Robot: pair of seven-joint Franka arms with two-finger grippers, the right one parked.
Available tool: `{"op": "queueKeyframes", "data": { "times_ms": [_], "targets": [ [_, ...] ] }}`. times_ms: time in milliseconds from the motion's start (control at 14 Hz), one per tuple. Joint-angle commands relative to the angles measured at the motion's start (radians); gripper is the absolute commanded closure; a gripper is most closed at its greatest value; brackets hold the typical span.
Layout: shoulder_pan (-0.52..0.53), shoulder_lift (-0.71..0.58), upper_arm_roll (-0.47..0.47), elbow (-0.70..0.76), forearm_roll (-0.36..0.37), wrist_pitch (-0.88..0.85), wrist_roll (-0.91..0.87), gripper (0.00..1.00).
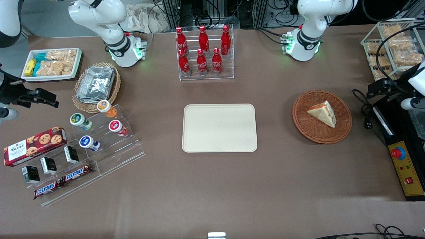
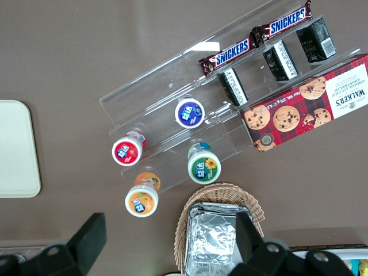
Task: Place sandwich from basket to tray
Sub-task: 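Move the left gripper over the wicker basket above the sandwich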
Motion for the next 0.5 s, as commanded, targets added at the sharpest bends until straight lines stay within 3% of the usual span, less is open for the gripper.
{"op": "queueKeyframes", "data": {
  "times_ms": [0, 429],
  "targets": [
    [0.001, -0.01, 0.0, -0.02, -0.006, -0.032, -0.014, 0.0],
    [0.003, -0.109, 0.003, -0.193, -0.011, 0.023, -0.02, 0.0]
  ]
}}
